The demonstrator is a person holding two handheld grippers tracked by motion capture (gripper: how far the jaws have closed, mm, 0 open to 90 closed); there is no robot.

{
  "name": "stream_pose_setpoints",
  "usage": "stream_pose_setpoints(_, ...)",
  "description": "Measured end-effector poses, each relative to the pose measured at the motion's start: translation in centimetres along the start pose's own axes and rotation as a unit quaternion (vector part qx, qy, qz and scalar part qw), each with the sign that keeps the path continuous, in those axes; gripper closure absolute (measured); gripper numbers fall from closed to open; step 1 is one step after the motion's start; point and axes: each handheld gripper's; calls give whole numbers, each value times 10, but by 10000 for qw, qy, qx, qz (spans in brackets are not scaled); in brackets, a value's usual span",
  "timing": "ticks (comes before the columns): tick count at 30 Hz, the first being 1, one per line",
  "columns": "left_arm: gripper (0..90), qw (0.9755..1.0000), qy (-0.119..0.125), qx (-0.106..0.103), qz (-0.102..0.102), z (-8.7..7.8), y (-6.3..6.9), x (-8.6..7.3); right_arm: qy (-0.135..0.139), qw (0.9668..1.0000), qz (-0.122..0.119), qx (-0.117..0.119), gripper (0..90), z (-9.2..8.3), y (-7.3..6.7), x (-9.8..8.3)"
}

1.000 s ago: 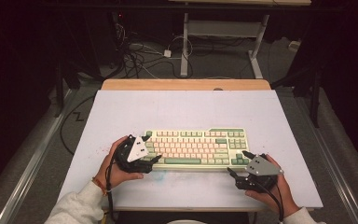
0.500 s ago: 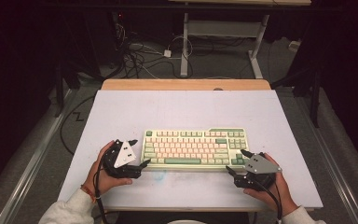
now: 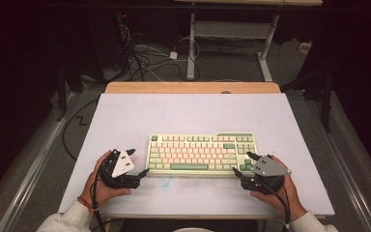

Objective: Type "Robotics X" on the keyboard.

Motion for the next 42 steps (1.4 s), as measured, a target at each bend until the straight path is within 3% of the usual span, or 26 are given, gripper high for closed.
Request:
stream_pose_setpoints(12, 304, 9995, -217, -103, -221, -6, 1, -14, 95, 9999, 1, -42, 278, 3, 1, 5)
stream_pose_setpoints(15, 418, 9984, -304, -179, -437, -9, -1, -18, 85, 10000, 0, -13, 274, 5, 0, 5)
stream_pose_setpoints(18, 599, 9970, -385, -305, -592, -12, -5, -20, 82, 10000, 4, 2, 268, 5, -2, 5)
stream_pose_setpoints(20, 702, 9968, -464, -248, -606, -13, -6, -20, 84, 10000, -37, 26, 267, 5, -3, 5)
stream_pose_setpoints(25, 875, 9958, -505, -397, -658, -14, -9, -17, 28, 10000, -68, 61, 266, 6, -7, 4)
stream_pose_setpoints(36, 877, 9954, -454, -421, -726, -9, -17, -3, -79, 9998, -150, 82, 260, 6, -9, -1)
stream_pose_setpoints(38, 877, 9948, -419, -502, -775, -6, -18, 1, -96, 9998, -162, 86, 259, 5, -10, -1)
stream_pose_setpoints(42, 877, 9955, -403, -520, -687, 1, -18, 11, -128, 9997, -157, 97, 259, 5, -10, -3)
Point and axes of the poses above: each handheld gripper's, and its own axes: z roughly forward along the jaws, x roughly out of its top, y roughly to its right, and after that the axes turned 14 degrees about y, right-handed
